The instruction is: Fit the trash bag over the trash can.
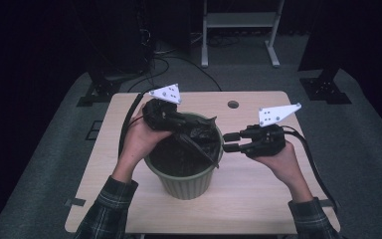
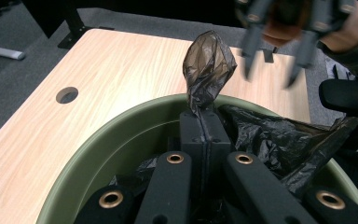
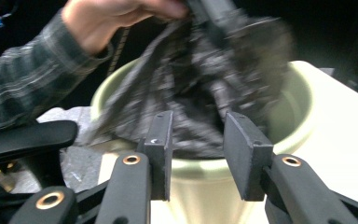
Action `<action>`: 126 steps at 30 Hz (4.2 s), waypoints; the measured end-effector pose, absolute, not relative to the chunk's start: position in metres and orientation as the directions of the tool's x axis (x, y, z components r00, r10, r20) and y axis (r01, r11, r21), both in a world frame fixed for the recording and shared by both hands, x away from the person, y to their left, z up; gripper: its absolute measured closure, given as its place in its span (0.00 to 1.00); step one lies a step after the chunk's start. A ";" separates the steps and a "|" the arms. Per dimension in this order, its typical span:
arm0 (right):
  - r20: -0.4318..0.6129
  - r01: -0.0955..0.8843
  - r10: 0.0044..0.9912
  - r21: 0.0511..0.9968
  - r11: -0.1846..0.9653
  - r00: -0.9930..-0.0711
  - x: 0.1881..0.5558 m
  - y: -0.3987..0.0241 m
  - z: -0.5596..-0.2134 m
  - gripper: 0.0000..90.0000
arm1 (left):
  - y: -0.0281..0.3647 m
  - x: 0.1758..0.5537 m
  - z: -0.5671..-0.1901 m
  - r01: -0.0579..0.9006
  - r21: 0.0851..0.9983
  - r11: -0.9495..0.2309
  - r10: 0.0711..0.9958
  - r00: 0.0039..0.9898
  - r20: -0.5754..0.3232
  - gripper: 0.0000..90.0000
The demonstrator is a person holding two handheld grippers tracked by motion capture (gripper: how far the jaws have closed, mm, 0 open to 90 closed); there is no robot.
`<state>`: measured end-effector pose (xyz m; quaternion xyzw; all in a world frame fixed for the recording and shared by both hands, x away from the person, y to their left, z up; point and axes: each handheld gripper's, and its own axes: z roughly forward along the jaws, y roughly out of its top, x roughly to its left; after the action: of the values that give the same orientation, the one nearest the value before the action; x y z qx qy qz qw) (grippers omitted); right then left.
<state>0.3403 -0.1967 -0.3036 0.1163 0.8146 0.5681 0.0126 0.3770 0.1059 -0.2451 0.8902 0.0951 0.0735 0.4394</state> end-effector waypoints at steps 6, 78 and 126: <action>0.111 0.159 0.150 0.921 0.357 -0.982 0.315 -0.188 -0.314 0.60 | 0.105 0.378 -0.247 0.113 0.794 -0.598 0.240 0.970 0.043 1.00; 0.049 0.170 0.380 0.941 0.292 -0.924 0.320 -0.281 -0.298 0.72 | 0.273 0.331 -0.300 0.263 0.908 -0.326 0.442 0.892 -0.100 0.95; -0.022 0.077 0.252 0.923 0.376 -0.967 0.371 -0.144 -0.270 1.00 | 0.204 0.341 -0.232 0.054 0.938 -0.342 0.386 0.918 0.088 0.39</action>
<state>0.3711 -0.1435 -0.2696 0.0996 0.8257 0.5494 0.0799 0.3410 0.2036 -0.2317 0.8054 0.1367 0.1493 0.5571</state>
